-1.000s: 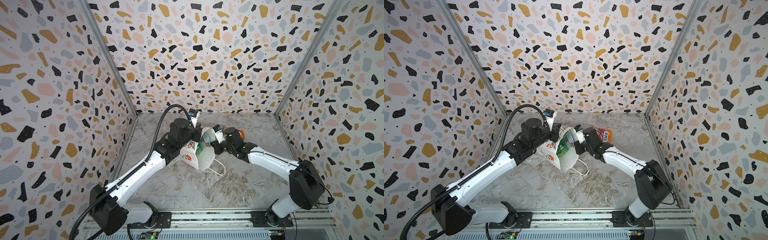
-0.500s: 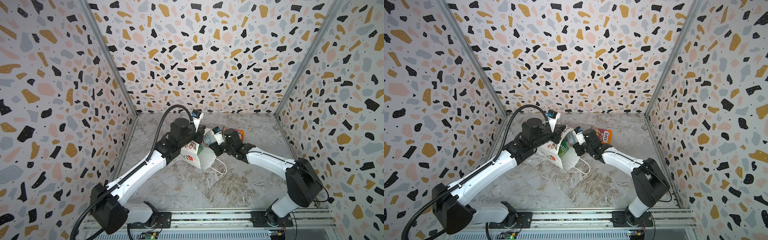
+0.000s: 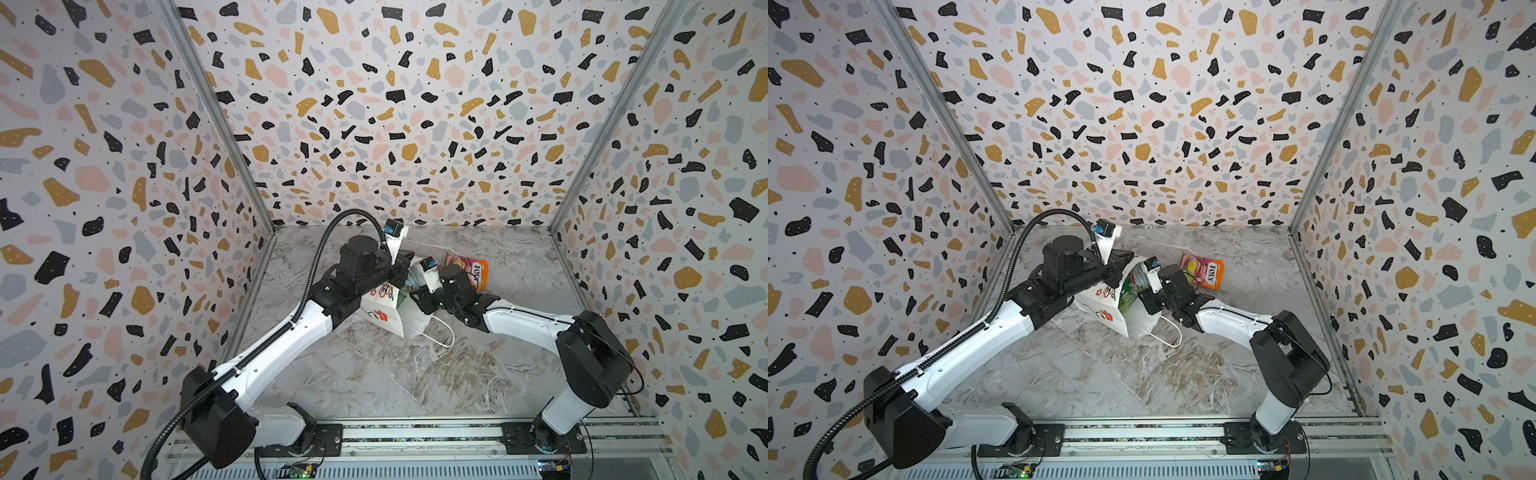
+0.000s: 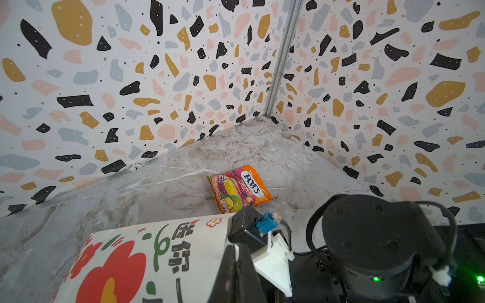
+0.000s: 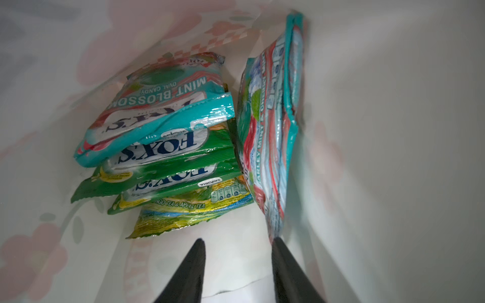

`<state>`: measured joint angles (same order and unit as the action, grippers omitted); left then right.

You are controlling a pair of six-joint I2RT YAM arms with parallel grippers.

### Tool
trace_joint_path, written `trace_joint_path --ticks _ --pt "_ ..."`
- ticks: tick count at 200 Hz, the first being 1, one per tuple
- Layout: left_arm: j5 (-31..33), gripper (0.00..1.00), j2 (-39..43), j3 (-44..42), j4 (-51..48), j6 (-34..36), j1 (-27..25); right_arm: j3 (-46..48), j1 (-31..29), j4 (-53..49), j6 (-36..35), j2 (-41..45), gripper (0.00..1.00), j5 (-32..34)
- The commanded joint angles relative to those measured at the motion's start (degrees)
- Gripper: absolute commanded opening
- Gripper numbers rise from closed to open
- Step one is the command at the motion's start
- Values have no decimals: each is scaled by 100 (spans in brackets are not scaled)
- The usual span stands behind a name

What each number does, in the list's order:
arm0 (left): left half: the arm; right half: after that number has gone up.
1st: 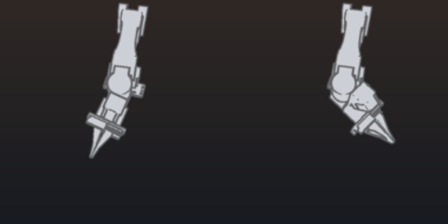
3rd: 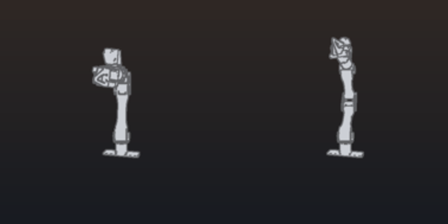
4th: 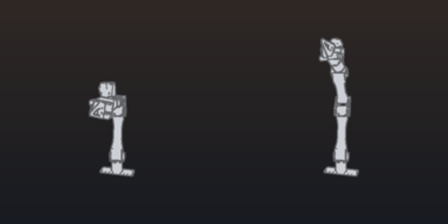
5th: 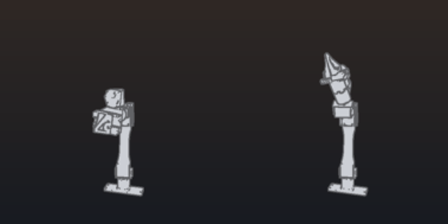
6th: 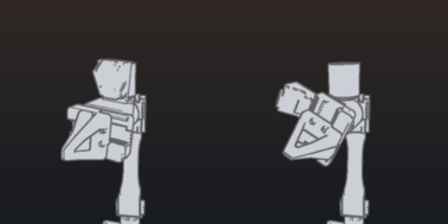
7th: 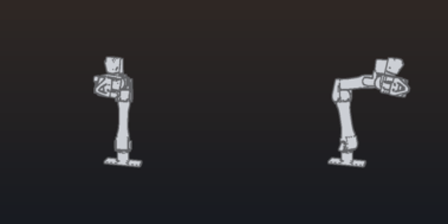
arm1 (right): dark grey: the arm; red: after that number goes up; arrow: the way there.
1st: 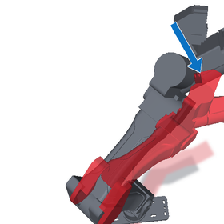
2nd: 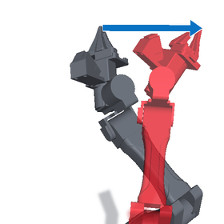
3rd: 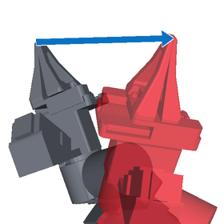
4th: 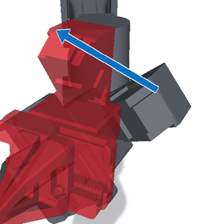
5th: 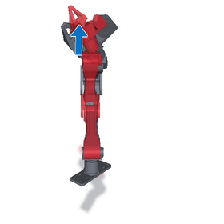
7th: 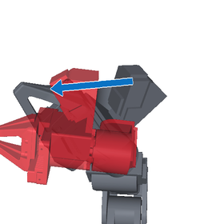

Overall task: Take the snacks out of the paper bag
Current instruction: 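Position the right gripper fingers around the teal Mint Blossom packet edge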

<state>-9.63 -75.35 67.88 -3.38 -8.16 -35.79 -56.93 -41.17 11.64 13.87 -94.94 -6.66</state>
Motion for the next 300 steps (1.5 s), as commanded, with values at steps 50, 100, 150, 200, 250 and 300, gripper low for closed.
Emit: trace_joint_path --ticks 50,100,150,200,250,300 --pt "-144 0 65 73 399 -59 -22 -67 -98 668 164 -421 54 869" --pt "-224 0 78 70 399 -39 -16 -404 -93 931 163 -921 55 940" --pt "-222 0 104 68 399 -10 -17 -857 -45 990 107 -1437 23 856" --pt "156 0 102 61 338 5 -16 -666 -5 869 28 -1106 0 563" --pt "918 0 4 121 145 -21 -17 -106 36 571 -51 -228 0 278" --pt "891 0 -85 155 118 -55 -20 230 128 524 -108 334 0 67"
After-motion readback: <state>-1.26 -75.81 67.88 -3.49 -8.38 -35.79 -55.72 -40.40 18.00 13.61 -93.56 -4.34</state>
